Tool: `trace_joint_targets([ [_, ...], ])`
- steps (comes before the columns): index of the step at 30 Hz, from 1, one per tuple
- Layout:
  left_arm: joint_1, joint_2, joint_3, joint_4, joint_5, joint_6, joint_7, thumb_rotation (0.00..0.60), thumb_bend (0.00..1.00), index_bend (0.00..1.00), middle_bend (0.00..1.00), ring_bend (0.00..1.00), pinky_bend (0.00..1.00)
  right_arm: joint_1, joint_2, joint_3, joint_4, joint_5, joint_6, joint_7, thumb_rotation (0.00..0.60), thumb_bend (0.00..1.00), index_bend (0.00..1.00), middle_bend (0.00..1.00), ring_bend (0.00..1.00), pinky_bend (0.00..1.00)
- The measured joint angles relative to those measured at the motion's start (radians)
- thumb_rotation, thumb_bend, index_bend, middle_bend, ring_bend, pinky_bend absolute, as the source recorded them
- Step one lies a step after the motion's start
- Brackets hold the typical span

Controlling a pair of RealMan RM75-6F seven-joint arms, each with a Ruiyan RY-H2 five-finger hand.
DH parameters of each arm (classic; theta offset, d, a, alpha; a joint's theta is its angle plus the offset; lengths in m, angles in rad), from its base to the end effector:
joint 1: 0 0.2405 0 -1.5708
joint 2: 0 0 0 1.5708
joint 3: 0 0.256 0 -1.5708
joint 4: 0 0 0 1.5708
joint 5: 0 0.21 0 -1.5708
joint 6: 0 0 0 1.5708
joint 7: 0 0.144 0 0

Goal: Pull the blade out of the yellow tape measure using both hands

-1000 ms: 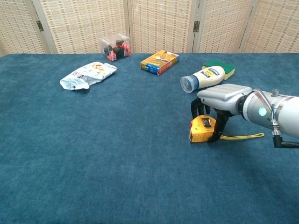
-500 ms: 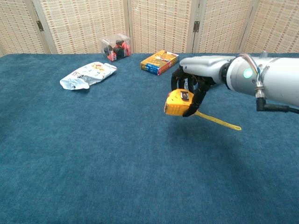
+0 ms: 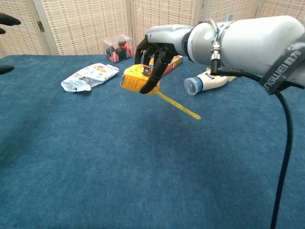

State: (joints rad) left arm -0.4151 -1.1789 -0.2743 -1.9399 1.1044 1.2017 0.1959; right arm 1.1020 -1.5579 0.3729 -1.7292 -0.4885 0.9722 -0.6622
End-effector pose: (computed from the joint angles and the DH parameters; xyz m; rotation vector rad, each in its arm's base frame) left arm -0.1867 0.2873 0.1170 -1.4102 -1.1702 -1.1172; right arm 0.0019 -0.3565 -0.0183 1.9169 -1.1365 0.9764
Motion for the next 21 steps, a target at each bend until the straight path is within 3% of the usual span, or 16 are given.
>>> trace_joint_targets([
  [8, -0.077, -0.082, -0.034, -0.049, -0.125, -0.043, -0.006, 0.6, 0.36, 0.0, 0.0, 0.0, 0.0, 0.056, -0.054, 0.021, 0.047, 0.045, 0.0, 0.043, 0.6, 0.15, 0.62, 0.52, 0.4, 0.25],
  [21, -0.167, -0.186, -0.054, -0.018, -0.23, -0.049, 0.027, 0.6, 0.35, 0.0, 0.0, 0.0, 0.0, 0.126, -0.122, 0.044, 0.176, 0.092, -0.025, 0.091, 0.6, 0.15, 0.62, 0.52, 0.41, 0.25],
])
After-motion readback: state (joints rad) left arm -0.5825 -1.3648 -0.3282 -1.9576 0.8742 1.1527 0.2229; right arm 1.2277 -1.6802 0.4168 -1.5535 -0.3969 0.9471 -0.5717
